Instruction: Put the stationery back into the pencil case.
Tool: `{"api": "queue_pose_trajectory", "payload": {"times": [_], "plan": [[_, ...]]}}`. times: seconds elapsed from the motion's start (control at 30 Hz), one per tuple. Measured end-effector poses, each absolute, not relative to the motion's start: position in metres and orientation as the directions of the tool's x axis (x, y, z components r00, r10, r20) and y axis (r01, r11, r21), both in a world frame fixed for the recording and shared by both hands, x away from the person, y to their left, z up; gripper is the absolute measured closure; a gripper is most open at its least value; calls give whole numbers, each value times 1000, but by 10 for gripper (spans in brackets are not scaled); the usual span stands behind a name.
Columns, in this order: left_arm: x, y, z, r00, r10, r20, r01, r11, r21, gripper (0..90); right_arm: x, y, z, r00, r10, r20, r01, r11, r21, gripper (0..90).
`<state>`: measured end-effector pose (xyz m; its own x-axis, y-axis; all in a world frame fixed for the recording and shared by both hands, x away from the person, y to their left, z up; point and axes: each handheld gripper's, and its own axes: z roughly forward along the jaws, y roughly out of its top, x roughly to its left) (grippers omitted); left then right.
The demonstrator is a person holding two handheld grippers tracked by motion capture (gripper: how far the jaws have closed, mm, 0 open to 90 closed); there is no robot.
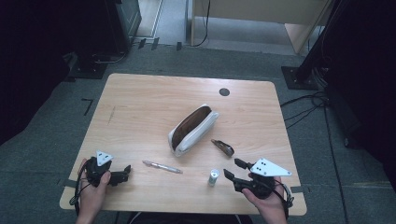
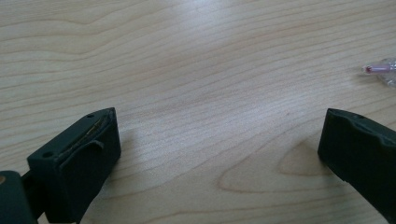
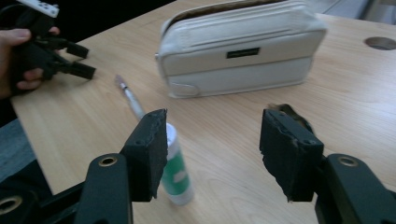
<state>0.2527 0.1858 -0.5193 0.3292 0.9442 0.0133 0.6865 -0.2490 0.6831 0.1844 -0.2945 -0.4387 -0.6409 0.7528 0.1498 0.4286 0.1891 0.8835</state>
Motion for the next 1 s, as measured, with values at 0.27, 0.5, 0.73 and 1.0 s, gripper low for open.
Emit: {"api": "queue_pose_trajectory", "payload": {"times": [0.27,0.5,0.73,1.0], "plan": [[253,186,-519,330,944,13,687,-249,683,0,183,-271,-446,-704,687,180,429,209,879,513],[253,186,-519,332,943,14,686,-251,683,0,184,-260,-458,-704,690,168,431,228,873,524],[253,186,-519,336,942,14,684,-255,683,0,185,-258,-466,-693,705,154,430,232,872,559],[253,185,-519,337,942,13,684,-254,684,0,185,-257,-474,-683,717,137,423,236,875,592]]}}
